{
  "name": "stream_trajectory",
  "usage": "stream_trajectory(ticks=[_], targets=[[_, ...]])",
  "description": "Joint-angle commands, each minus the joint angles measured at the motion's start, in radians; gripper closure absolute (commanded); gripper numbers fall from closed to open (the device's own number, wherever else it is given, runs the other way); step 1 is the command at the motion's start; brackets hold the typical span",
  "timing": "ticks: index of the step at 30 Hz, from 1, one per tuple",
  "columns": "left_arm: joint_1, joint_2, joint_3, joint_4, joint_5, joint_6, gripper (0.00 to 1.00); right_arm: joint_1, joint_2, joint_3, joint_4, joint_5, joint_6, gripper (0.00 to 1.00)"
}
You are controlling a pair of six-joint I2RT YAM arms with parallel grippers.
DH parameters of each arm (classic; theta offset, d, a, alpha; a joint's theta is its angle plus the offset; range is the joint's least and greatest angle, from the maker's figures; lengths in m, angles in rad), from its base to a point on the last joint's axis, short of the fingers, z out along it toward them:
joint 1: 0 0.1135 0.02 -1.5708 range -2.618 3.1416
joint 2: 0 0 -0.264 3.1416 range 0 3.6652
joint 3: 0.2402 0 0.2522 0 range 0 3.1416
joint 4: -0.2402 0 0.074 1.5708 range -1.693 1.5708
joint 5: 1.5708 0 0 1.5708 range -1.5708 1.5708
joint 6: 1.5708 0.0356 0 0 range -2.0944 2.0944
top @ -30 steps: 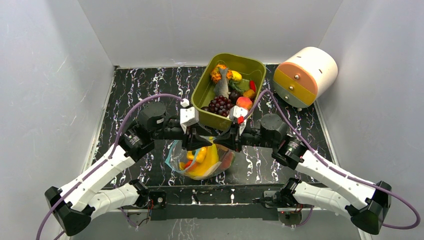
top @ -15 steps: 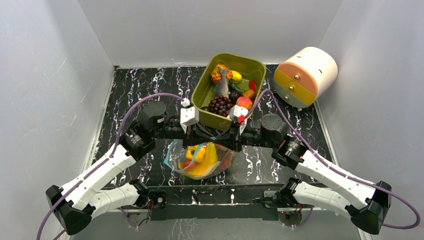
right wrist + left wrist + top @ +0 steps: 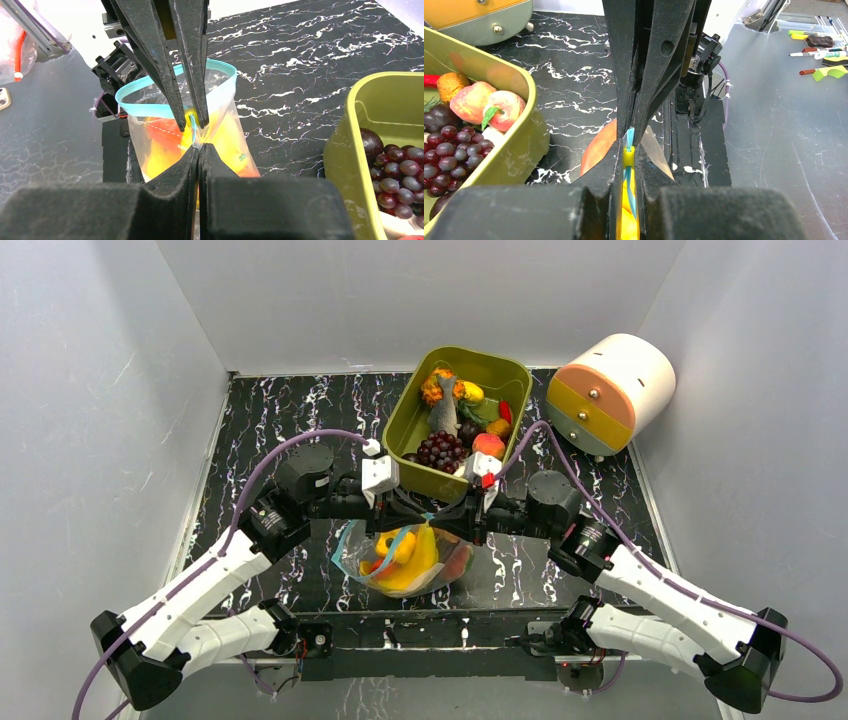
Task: Place the food in the zip-top bag and seal the zipper
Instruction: Zip the zipper food storage bag at the center of the board.
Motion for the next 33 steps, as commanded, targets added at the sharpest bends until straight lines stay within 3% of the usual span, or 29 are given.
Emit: stream_trajectory(ticks=[1,8,17,20,25,27,28,29,30,33], targets=[[0.003,-0.032,0.000,-0.025,0.004,-0.002,1.00,-0.004,-0.044,0.015,0.075,0.012,-0.006,1.00],[0.003,-0.031,0.008,-0.092,-0.038,0.029,1.00,-0.004,-0.097,0.026,0.054,0.042,-0.016,1.00],[0.003,-0.032,0.007,-0.050,0.007,-0.029,1.00,-0.004,-0.071,0.007,0.060,0.014,0.000,1.00],[0.003,-0.033,0.006,-0.029,0.026,-0.039,1.00,-0.004,-0.026,0.066,0.013,-0.041,-0.025,0.75],[0.003,-0.020,-0.006,0.016,0.058,-0.058,1.00,-0.004,0.022,0.095,0.006,-0.094,-0.067,0.64],[0.003,-0.013,0.000,0.025,0.064,-0.061,1.00,-0.004,0.034,0.100,0.007,-0.106,-0.085,0.67],[0.003,-0.012,0.004,0.026,0.063,-0.063,1.00,-0.004,0.042,0.103,0.008,-0.118,-0.094,0.73],[0.003,-0.015,0.009,0.020,0.059,-0.066,1.00,-0.005,0.046,0.111,0.011,-0.114,-0.096,0.96],[0.003,-0.021,0.009,0.017,0.052,-0.069,1.00,-0.004,0.043,0.115,0.011,-0.105,-0.096,1.00],[0.003,-0.045,0.000,-0.015,0.026,-0.066,1.00,-0.004,0.009,0.110,0.037,-0.072,-0.081,1.00]])
